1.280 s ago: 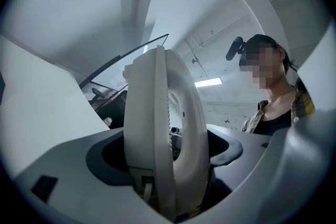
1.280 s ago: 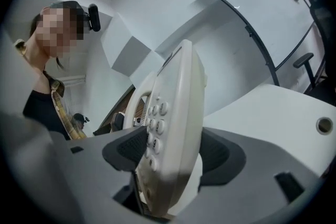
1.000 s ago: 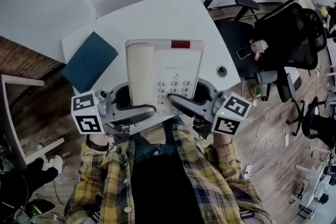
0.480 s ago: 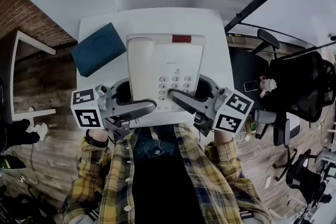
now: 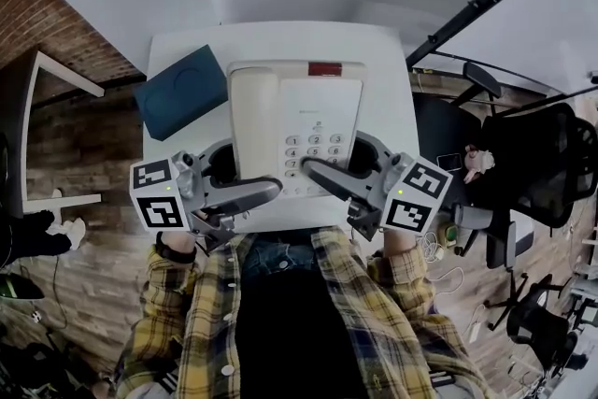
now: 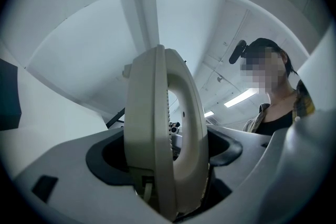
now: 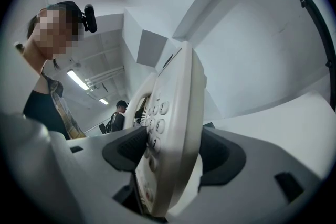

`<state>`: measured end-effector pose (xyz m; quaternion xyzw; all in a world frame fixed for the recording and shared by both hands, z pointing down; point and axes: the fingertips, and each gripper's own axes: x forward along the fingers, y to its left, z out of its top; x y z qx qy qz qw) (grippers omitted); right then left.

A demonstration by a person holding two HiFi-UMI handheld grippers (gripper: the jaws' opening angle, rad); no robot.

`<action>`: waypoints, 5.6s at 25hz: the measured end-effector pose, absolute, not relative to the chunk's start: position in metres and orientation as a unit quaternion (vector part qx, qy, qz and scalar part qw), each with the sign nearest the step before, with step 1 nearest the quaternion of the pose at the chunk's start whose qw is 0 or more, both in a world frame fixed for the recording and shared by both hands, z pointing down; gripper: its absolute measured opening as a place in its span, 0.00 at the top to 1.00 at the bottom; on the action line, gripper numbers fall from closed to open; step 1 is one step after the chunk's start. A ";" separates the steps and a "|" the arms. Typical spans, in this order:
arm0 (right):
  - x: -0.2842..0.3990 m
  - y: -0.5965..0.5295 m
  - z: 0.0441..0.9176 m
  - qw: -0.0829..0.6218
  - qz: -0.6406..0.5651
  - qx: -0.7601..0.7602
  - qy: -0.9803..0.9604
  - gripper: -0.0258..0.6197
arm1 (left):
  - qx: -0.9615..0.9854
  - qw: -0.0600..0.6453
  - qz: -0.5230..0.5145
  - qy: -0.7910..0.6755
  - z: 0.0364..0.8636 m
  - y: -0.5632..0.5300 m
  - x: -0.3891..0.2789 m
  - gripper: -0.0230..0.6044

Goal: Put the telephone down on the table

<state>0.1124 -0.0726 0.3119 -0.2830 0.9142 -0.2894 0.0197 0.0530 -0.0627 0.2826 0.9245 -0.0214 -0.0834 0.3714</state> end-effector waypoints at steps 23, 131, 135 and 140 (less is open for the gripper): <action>0.105 -0.099 0.333 0.007 -0.325 -0.286 0.901 0.53 | 0.912 0.402 -0.076 -0.024 0.303 -0.091 0.046 0.33; 0.145 -0.096 0.577 -0.141 -0.498 -0.393 0.760 0.50 | 0.751 0.638 0.124 -0.121 0.552 -0.086 0.071 0.31; 0.144 -0.096 0.577 -0.144 -0.496 -0.395 0.760 0.50 | 0.745 0.641 0.130 -0.135 0.554 -0.086 0.066 0.32; 0.145 -0.097 0.578 -0.154 -0.489 -0.399 0.760 0.50 | 0.740 0.639 0.139 -0.156 0.559 -0.087 0.059 0.32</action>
